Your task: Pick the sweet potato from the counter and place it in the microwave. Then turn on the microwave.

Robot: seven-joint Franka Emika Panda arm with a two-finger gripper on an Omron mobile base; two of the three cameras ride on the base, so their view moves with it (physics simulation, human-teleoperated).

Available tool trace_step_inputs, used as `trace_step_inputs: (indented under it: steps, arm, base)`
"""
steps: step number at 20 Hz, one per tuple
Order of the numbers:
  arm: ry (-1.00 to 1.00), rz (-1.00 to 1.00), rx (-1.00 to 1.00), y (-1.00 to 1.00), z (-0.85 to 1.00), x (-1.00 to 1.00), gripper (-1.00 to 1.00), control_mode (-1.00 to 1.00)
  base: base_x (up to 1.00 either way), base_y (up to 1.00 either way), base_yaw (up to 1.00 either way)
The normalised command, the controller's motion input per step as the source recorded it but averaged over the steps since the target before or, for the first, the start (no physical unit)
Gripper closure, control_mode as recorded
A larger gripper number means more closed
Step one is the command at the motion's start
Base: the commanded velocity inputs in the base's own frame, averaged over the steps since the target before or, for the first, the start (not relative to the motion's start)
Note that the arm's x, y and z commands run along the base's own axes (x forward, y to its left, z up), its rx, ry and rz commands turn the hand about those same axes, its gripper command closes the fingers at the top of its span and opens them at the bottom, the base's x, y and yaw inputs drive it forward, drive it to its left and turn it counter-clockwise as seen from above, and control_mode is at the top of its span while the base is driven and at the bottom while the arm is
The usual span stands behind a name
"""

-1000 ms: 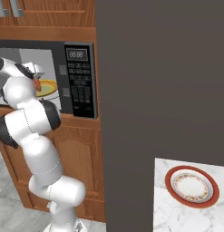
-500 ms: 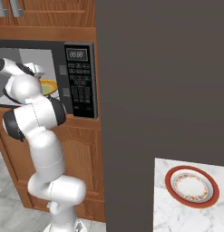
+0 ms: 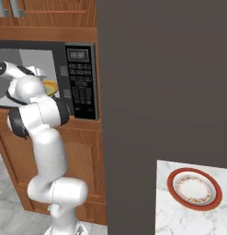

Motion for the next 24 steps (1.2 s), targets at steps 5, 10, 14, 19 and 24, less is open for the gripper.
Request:
trace_step_inputs:
  steps: [5, 10, 14, 19, 24]
  arm:
    - [0.0, -0.01, 0.0, 0.13, -0.11, 0.26, 1.0, -1.0]
    - [0.0, 0.0, 0.0, 0.14, -0.07, 0.24, 1.0, -1.0]
    - [0.01, -0.01, 0.0, 0.15, -0.06, 0.27, 1.0, -1.0]
    - [0.04, -0.03, 0.0, 0.08, -0.11, 0.08, 1.0, -1.0]
    - [0.03, -0.06, 0.0, 0.01, -0.05, 0.0, 1.0, -1.0]
  base:
    - [0.0, 0.0, 0.0]
    - [0.0, 0.0, 0.0]
    - [0.0, 0.0, 0.0]
    - [0.0, 0.0, 0.0]
    - [0.0, 0.0, 0.0]
